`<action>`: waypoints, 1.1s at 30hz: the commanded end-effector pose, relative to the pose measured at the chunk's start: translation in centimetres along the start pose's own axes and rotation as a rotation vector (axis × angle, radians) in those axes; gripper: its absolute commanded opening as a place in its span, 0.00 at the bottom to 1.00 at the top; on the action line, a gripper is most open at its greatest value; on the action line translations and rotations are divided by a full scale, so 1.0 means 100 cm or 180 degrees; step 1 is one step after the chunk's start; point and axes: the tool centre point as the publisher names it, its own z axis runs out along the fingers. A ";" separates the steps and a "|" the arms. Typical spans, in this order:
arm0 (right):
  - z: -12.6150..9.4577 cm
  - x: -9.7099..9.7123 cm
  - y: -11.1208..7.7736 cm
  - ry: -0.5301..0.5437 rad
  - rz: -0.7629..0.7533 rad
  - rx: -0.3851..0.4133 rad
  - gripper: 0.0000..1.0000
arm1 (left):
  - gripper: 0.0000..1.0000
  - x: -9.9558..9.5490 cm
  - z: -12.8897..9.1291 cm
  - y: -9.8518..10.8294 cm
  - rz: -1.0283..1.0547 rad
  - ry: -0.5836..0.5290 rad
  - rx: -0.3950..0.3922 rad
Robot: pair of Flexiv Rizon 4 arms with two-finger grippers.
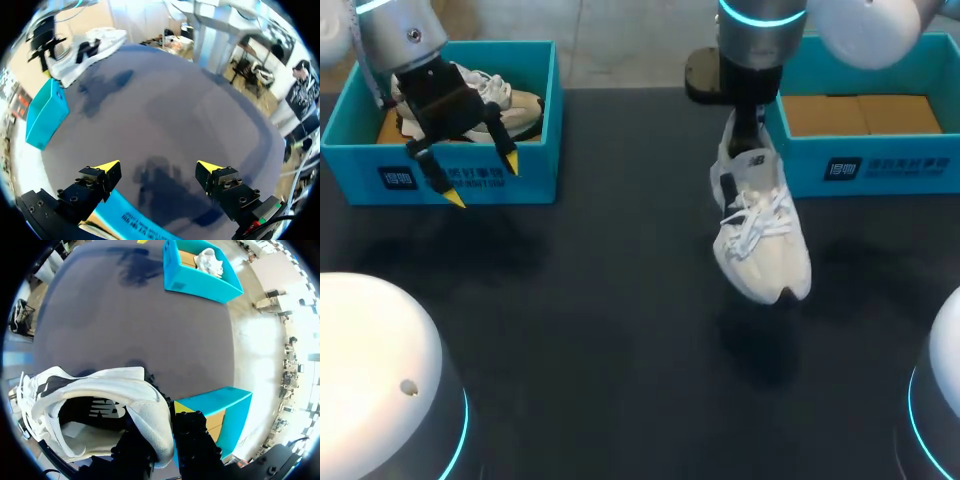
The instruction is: Take the shoe out of the shoebox, open the shoe tongue, remove and reinsert the insole, then place the shoe into the shoebox
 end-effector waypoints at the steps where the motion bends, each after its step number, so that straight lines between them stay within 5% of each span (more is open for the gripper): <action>1: -0.007 -0.021 -0.021 0.0027 -0.0024 -0.0065 0.00 | 1.00 0.005 -0.011 0.001 0.0125 0.0027 -0.0140; 10: -0.015 -0.082 -0.062 -0.0141 -0.0108 0.0015 0.00 | 1.00 0.019 -0.028 0.031 0.0361 -0.0008 -0.0270; 16: -0.019 -0.112 -0.070 -0.0192 -0.0234 0.0095 0.00 | 1.00 0.029 -0.049 0.057 0.0547 -0.0094 -0.0298; 33: -0.019 -0.112 -0.070 -0.0192 -0.0234 0.0095 0.00 | 1.00 0.033 -0.057 0.064 0.0650 -0.0109 -0.0372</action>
